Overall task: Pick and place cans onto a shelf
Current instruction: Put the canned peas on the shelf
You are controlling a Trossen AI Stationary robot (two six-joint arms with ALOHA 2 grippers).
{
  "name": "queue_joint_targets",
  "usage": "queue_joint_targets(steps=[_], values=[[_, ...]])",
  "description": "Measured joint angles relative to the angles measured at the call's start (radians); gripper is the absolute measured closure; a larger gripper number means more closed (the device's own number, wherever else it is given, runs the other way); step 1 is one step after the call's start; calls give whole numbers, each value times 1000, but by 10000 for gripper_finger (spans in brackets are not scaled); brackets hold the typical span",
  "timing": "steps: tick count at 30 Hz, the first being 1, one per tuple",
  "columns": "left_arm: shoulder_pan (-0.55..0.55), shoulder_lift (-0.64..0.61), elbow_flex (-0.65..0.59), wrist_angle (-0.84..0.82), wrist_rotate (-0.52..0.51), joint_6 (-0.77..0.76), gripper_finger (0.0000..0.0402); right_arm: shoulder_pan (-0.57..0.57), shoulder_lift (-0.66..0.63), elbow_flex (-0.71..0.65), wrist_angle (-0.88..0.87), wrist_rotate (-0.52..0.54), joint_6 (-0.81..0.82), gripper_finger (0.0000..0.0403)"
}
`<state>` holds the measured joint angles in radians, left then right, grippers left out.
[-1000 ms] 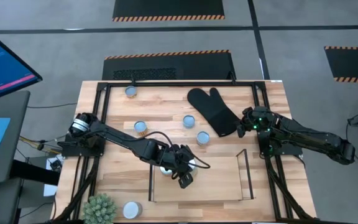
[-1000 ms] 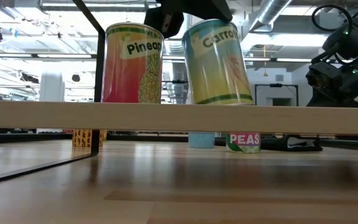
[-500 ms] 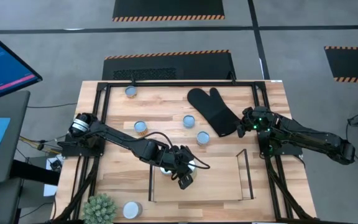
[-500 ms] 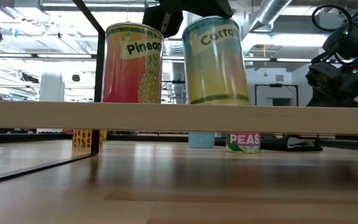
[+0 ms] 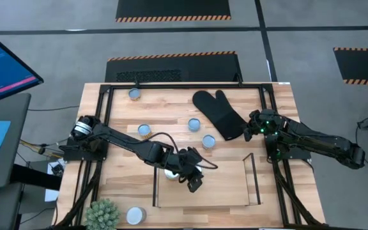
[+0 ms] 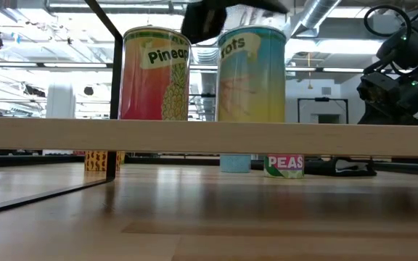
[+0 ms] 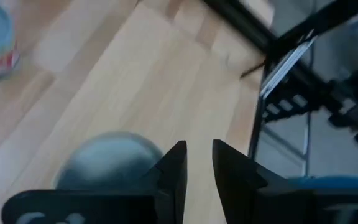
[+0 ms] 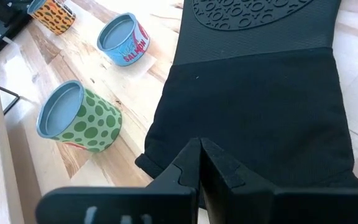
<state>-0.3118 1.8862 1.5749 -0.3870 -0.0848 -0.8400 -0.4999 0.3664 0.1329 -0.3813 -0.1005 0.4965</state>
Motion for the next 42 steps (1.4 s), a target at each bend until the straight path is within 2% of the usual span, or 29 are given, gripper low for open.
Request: queue_joint_targets(steps=[3,7,12,15,19,24,29,34,37,42], values=[[4,-13,0,39,13,33,340,0,0,0,21,0,0,369],[-7,-61,0,48,67,74,340,0,-2,0,136,-3,0,369],[-52,-128,0,-65,154,65,340,0,-2,0,354,-4,-1,369],[-96,-176,0,-182,179,-5,340,0,-2,0,438,-4,-8,369],[-159,-241,0,-306,212,-146,340,0,-2,0,440,-5,-8,369],[-255,-330,1,-386,202,-330,340,0,-2,0,387,-5,-8,369],[-380,-381,2,-484,82,-492,340,0,-2,0,347,-5,-8,369],[-485,-351,-8,-640,13,-681,340,0,-2,0,327,-5,-9,369],[-513,-315,-10,-711,18,-789,338,0,-1,0,328,-5,-13,369],[-527,-245,-10,-718,19,-780,320,0,-1,0,328,-5,-37,369]])
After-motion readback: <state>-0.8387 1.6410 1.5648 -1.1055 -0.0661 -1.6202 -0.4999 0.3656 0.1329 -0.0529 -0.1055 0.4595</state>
